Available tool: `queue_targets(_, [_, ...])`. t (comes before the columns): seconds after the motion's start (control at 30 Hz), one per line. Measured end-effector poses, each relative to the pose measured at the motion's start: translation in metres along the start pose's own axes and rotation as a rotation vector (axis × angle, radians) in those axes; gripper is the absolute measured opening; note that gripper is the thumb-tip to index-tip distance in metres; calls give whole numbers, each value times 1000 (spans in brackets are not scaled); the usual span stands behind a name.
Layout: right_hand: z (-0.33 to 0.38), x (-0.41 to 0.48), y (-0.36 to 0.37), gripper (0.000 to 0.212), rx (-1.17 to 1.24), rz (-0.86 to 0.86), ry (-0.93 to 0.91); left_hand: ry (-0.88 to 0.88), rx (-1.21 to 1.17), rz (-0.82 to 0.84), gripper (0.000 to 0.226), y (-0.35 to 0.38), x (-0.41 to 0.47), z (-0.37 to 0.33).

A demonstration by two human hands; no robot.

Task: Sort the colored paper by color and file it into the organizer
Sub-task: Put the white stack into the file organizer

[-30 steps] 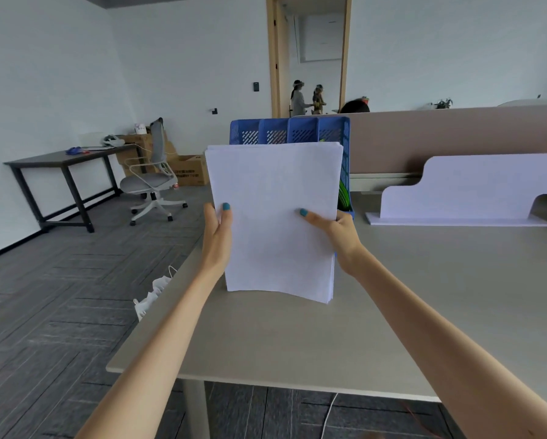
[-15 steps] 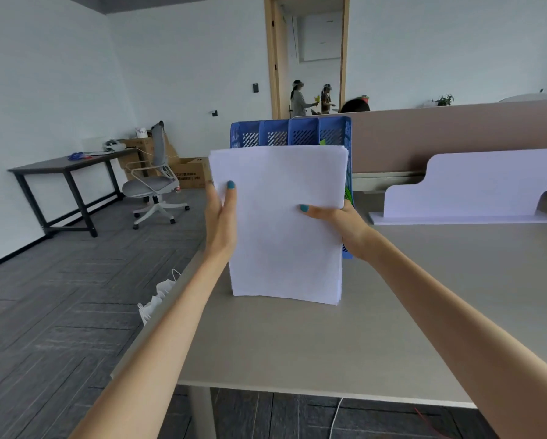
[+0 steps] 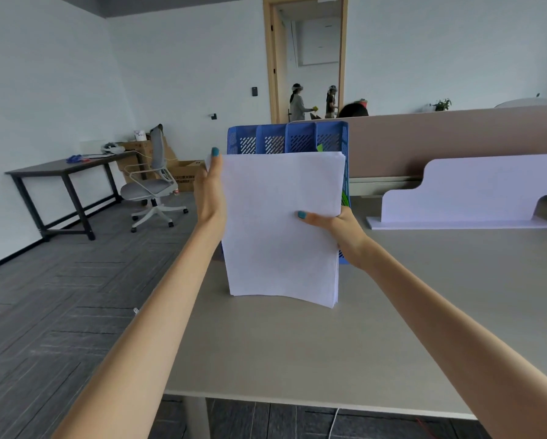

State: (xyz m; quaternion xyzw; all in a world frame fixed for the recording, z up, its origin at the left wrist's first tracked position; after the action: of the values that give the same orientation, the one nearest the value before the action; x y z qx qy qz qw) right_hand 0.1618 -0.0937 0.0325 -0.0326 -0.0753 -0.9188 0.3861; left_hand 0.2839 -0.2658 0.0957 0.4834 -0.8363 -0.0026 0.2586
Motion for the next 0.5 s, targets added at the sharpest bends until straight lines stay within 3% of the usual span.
queue_targets(0.17, [3,1,-6,33,-63,63,15,-110,-24,-26,86,-2,44,36])
queue_targets(0.23, [4,2,-8,37,-80,91,20,-142,-3,4,74,2,33,22])
queue_targets(0.33, [4,5,-9,33,-90,113,19,-173,-9,-2,34,10,16,0])
queue_targets(0.43, [4,8,-9,33,-98,116,9,-187,11,-34,30,12,20,1])
queue_targets(0.5, [5,9,-10,34,-112,125,4,-187,2,-23,50,10,33,11])
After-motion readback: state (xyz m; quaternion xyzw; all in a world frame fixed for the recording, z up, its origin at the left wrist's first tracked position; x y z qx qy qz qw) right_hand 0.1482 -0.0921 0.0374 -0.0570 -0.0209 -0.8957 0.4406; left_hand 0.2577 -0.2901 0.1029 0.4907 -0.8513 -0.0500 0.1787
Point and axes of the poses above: each hand's wrist, its own x-axis towards the middle knuckle, its own y-axis out of the palm, z = x × y, the point moved 1 cm from there along x, towards the middle knuckle, and after that the axes turned 6 degrees about y, right-handed, at the moved point
